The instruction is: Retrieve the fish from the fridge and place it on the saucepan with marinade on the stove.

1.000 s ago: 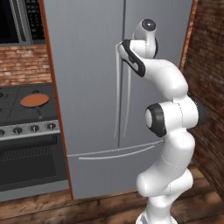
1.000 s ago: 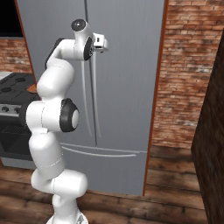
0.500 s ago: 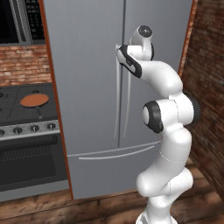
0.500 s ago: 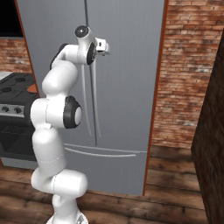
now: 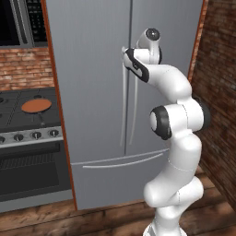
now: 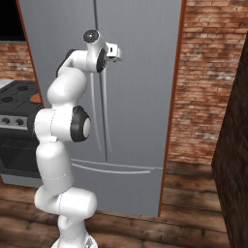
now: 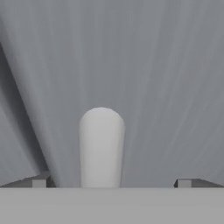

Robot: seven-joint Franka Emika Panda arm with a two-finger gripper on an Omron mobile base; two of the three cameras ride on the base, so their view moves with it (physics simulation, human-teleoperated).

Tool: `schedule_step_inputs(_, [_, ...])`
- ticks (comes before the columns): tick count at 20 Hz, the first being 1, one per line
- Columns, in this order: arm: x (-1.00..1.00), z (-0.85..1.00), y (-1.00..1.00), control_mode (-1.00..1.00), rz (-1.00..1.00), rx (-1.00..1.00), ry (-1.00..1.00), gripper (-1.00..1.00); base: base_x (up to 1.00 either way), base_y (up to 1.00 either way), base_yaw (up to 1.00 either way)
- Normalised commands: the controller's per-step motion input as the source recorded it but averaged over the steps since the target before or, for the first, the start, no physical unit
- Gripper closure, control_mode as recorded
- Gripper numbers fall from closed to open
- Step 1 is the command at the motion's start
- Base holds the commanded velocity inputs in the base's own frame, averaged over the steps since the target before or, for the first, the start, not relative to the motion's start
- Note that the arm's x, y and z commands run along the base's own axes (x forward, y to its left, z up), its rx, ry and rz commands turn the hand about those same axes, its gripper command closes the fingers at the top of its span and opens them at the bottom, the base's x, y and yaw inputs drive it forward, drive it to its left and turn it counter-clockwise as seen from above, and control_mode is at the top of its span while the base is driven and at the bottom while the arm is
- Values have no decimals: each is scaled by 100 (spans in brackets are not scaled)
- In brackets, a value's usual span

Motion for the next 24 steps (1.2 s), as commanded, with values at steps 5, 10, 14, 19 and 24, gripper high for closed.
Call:
schedule_step_inputs(5, [13,0,0,-100,0,0,0,100,0,0,0])
schedule_step_inputs(10, [0,0,0,-100,0,0,0,100,0,0,0])
schedule_step_inputs(14, [0,0,0,-100,0,0,0,100,0,0,0])
schedule_step_inputs(19, [0,0,0,-100,0,0,0,100,0,0,0])
schedule_step_inputs(24, [-8,0,-3,-100,0,0,-4,100,0,0,0])
